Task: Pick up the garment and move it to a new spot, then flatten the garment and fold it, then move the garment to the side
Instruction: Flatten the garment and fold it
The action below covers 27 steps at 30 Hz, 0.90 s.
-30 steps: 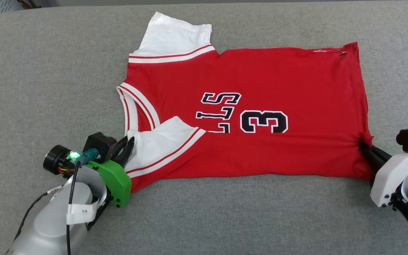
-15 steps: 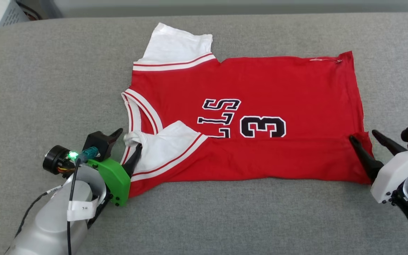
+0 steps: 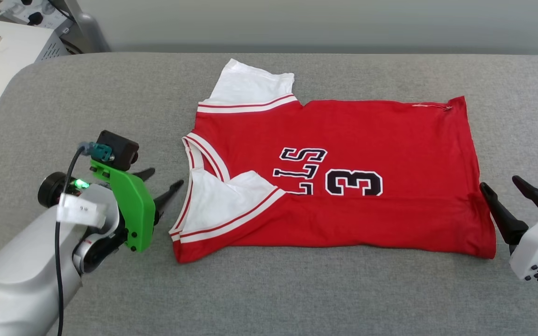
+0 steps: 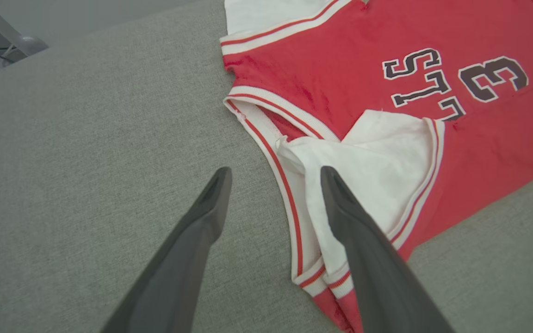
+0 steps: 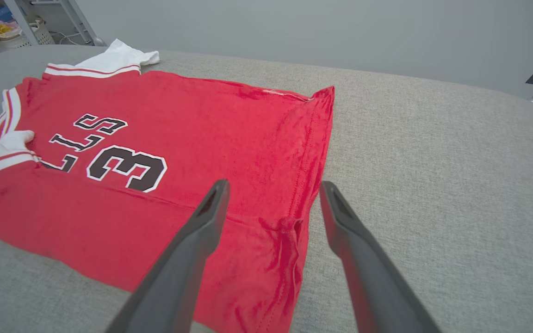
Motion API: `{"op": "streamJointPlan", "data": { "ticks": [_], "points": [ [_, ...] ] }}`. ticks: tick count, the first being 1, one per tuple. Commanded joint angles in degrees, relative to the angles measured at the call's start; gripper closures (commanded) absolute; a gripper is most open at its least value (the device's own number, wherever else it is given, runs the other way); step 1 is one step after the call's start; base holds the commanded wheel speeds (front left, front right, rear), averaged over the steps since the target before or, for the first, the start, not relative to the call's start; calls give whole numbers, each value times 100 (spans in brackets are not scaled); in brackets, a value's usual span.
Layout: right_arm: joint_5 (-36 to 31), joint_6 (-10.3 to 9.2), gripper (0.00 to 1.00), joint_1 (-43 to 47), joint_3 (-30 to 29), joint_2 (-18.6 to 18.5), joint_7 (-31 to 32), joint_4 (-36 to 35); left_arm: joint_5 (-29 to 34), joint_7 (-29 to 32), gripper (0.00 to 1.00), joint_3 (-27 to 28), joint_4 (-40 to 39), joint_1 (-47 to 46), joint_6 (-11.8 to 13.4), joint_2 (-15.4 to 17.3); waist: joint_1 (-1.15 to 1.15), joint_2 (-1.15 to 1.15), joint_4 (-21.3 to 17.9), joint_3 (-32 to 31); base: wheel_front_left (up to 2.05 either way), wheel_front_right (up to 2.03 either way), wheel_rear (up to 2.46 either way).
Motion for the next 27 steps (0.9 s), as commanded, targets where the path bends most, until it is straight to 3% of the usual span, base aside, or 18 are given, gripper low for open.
{"op": "streamJointPlan", "data": {
  "ticks": [1,2,4,9,11,17,18,19,22,23,27],
  "points": [
    [-71,-4,0,80,-51,43,50,-62,-232,358,0,-65,-118,-154,-16,87,0,0,26,-26,0,0,0],
    [-99,-4,0,97,-80,71,86,-96,-409,709,0,-129,-209,-198,-16,151,0,0,25,-30,0,0,0],
    [-225,-4,0,82,-122,226,248,-266,-1063,2120,0,-401,-352,-323,-16,250,0,0,-59,60,0,0,0],
    [-265,-4,0,-26,-103,278,296,-292,-970,2445,0,-660,-166,-340,-8,147,0,0,-174,223,0,0,0],
    [-291,-4,0,-162,3,339,296,-243,-1004,2510,0,-790,421,-304,-7,-121,0,0,-292,429,0,0,0],
    [-268,-4,0,-294,98,326,256,-140,-896,2547,0,-1115,898,-235,-13,-289,0,0,-393,488,0,0,0],
    [-262,-4,0,-313,99,310,256,-131,-885,2495,58,-1147,934,-223,-14,-296,0,0,-402,473,0,0,0],
    [-259,-4,0,-335,93,288,251,-132,-848,2400,100,-1176,956,-223,-14,-297,0,0,-407,456,0,0,0],
    [-246,-4,0,-403,35,159,296,-169,-884,2085,100,-1185,1020,-203,-15,-334,0,0,-374,351,0,0,0],
    [-151,-4,0,-484,-9,-120,682,-315,-966,1791,100,-1187,964,-267,-15,-318,0,0,-292,227,0,0,0],
    [67,-4,0,-561,76,-506,1446,-522,-936,1507,100,-1222,739,-369,-16,-208,0,0,-209,161,0,0,0]
  ]
}}
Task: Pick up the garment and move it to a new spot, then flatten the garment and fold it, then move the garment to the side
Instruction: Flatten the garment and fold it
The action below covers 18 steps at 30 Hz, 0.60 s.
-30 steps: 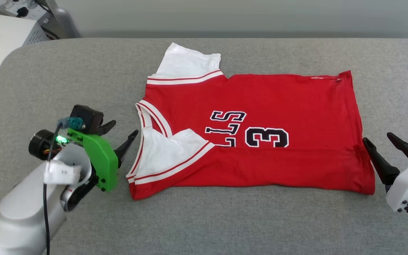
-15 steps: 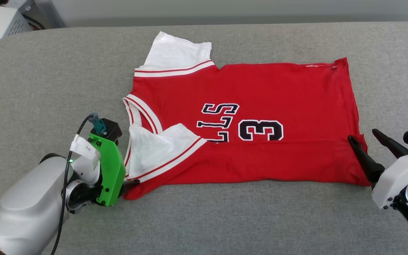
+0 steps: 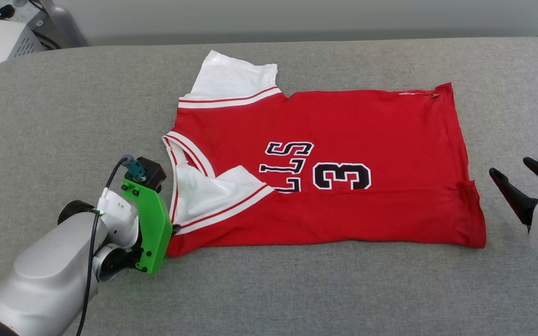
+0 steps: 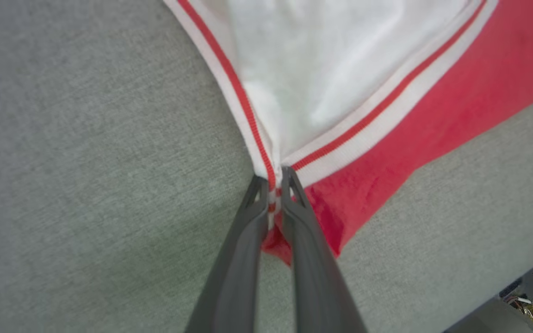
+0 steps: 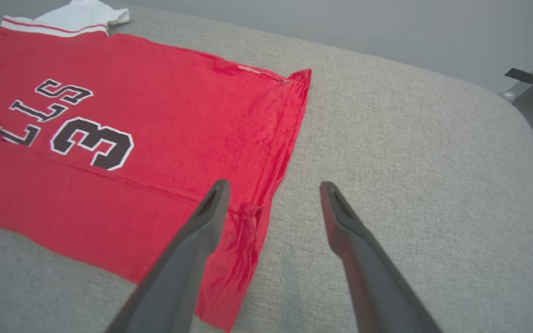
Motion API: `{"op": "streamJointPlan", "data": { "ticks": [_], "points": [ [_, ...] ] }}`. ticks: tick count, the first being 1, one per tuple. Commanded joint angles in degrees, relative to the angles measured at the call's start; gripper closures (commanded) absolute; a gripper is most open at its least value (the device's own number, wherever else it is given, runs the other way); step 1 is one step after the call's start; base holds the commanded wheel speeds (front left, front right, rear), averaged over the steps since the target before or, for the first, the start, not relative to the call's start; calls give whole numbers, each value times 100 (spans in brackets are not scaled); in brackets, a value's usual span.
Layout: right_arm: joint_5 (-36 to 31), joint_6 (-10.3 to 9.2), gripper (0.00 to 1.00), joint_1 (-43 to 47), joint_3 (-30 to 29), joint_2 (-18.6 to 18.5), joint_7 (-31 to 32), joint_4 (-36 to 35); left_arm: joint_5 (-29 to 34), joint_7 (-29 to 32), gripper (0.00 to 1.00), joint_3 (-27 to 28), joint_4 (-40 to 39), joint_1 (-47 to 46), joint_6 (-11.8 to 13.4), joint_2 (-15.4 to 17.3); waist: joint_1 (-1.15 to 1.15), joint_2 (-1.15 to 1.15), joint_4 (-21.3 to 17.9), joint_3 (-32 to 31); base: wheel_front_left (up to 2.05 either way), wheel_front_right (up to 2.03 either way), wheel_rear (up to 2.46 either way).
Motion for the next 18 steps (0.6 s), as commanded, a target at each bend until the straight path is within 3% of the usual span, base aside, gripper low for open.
{"op": "streamJointPlan", "data": {
  "ticks": [1,5,10,18],
  "points": [
    [154,-4,0,-104,84,-155,342,-102,18,-120,100,-38,-87,30,28,39,0,0,70,-58,0,0,0],
    [621,-4,0,-138,325,-575,1423,-263,63,-352,100,-50,-384,-29,28,180,0,0,147,-74,0,0,0],
    [861,-4,0,-226,588,-777,2260,-168,162,-432,100,-94,-636,-114,29,274,0,0,273,8,0,0,0],
    [691,-4,0,-431,923,-436,2369,633,378,-501,100,-189,-712,-261,52,149,0,0,453,267,0,0,0]
  ]
}}
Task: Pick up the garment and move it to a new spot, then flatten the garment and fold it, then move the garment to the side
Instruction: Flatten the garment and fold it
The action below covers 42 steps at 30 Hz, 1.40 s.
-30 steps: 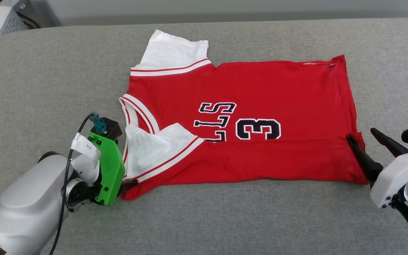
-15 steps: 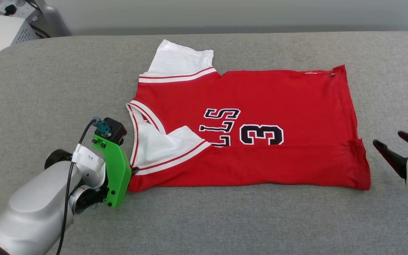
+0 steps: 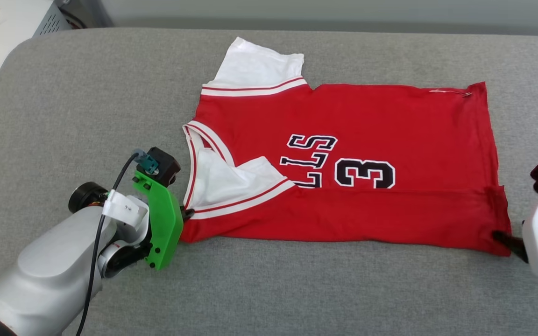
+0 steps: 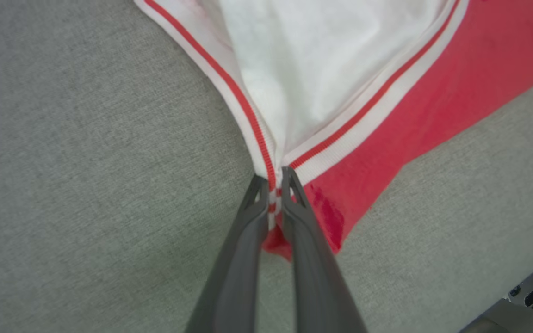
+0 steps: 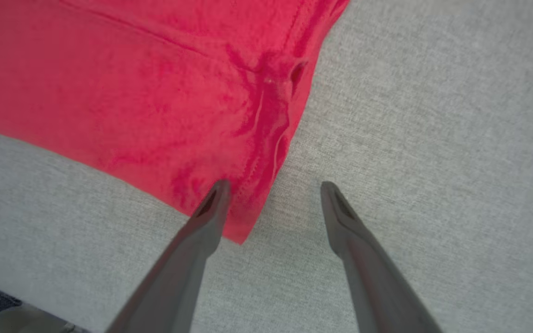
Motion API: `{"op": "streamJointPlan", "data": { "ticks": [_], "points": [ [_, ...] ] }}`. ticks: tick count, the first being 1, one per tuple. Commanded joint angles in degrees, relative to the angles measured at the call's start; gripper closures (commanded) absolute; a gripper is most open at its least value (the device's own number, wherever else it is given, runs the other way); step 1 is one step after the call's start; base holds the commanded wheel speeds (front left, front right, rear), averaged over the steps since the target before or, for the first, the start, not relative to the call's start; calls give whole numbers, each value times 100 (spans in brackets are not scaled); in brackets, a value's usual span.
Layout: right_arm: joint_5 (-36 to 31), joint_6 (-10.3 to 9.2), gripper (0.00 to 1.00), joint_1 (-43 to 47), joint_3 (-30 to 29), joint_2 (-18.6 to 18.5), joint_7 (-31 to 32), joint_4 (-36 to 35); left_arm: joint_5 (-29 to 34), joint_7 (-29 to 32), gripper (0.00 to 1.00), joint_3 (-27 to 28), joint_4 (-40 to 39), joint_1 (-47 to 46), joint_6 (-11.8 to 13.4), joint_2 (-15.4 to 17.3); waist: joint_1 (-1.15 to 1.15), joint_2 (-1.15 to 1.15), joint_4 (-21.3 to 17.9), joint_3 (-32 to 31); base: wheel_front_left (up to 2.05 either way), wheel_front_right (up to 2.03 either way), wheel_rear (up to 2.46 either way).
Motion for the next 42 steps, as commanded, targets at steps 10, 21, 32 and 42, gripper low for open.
{"op": "streamJointPlan", "data": {
  "ticks": [10,21,32,42],
  "points": [
    [-103,-4,0,23,735,687,-491,1158,108,-211,100,-63,130,-168,17,-135,0,0,115,253,0,0,0],
    [179,-4,100,-164,949,396,-1464,1033,-54,-570,100,-106,291,213,7,-29,0,0,-39,-237,0,0,0],
    [279,-4,100,855,191,-296,-1804,-269,-173,-582,100,-135,-726,740,293,593,0,0,2,-741,0,0,0],
    [124,-4,100,2004,-832,-326,-1428,-984,-293,-467,100,-224,-1719,1272,743,1029,0,0,-14,-727,0,0,0]
  ]
}}
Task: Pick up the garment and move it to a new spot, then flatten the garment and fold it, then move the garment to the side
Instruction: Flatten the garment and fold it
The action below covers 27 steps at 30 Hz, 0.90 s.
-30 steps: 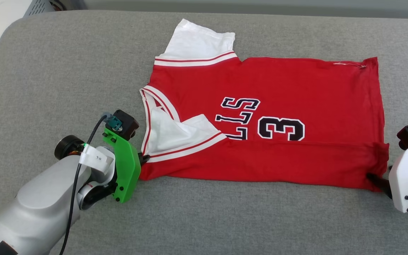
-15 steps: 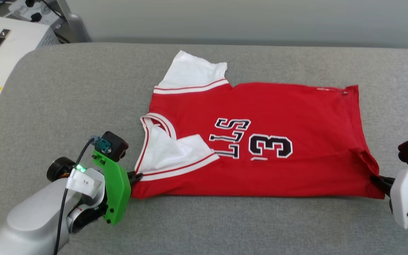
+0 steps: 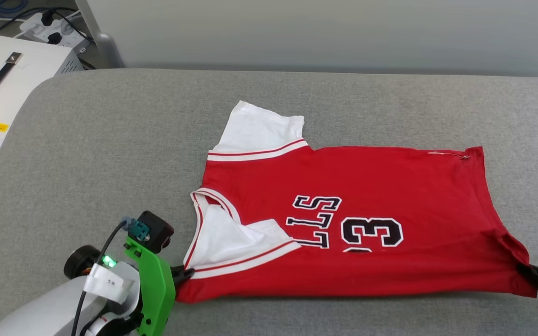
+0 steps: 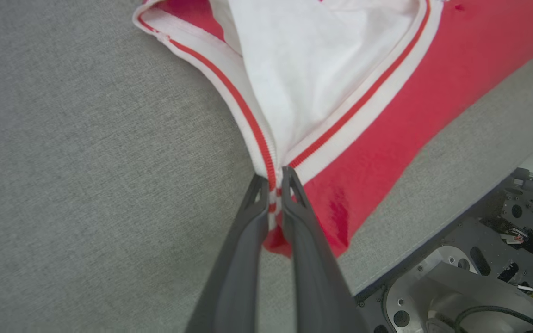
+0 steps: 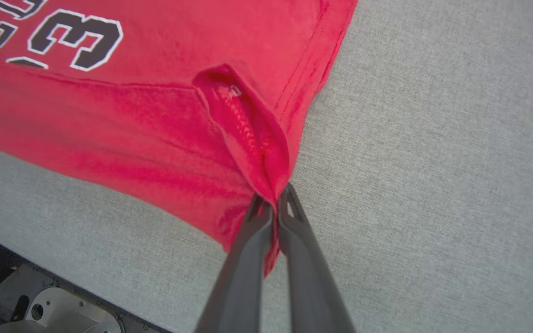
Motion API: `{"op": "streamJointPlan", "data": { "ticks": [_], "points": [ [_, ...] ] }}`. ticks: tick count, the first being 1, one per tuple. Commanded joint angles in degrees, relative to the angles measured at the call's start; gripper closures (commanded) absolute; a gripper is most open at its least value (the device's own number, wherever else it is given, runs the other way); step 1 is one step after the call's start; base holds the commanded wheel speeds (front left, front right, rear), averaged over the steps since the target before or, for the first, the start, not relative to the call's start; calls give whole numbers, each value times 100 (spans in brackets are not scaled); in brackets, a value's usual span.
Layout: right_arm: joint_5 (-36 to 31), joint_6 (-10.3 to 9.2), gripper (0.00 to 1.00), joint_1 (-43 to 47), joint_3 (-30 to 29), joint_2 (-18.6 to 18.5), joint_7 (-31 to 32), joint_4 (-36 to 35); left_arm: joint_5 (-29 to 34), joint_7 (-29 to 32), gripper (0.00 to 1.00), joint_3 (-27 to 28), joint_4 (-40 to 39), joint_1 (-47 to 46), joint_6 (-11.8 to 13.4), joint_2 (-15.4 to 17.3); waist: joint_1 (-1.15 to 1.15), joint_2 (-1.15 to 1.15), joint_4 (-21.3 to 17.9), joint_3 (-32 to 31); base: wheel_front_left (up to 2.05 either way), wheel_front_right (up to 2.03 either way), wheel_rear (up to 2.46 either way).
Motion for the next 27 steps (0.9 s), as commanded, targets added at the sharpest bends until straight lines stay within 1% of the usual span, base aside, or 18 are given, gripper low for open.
{"op": "streamJointPlan", "data": {
  "ticks": [1,5,8,12,17,18,19,20,24,27],
  "points": [
    [-56,-5,100,148,-149,34,80,-62,-35,-6,100,5,-33,137,103,100,0,0,-19,57,0,0,0],
    [-111,-5,100,332,-400,275,252,-61,-98,-74,100,4,-37,279,223,68,0,0,-42,202,0,0,0],
    [-150,-5,100,340,-455,457,355,77,-127,-117,100,-4,82,334,255,-2,0,0,-52,309,0,0,0],
    [-256,-5,100,287,-427,700,299,417,-163,-184,100,-24,370,372,223,-161,0,0,-28,416,0,0,0],
    [-386,-5,100,262,-251,934,16,799,-145,-376,100,-40,769,422,148,-329,0,0,-10,413,0,0,0],
    [-431,-5,100,247,-275,966,-99,853,-140,-433,53,-29,818,433,147,-348,0,0,-6,390,0,0,0],
    [-513,-5,53,235,-303,999,-249,908,-108,-527,0,-9,859,437,159,-351,0,0,-2,358,0,0,0],
    [-586,-5,0,225,-310,1013,-370,921,-81,-594,0,5,878,440,169,-345,0,0,1,328,0,0,0],
    [-866,-5,0,211,-544,1120,-951,862,-12,-872,0,125,770,452,264,-219,0,0,4,187,0,0,0],
    [-1162,-5,0,195,-911,1282,-1444,673,94,-1093,0,283,521,378,431,-27,0,0,6,107,0,0,0]
  ]
}}
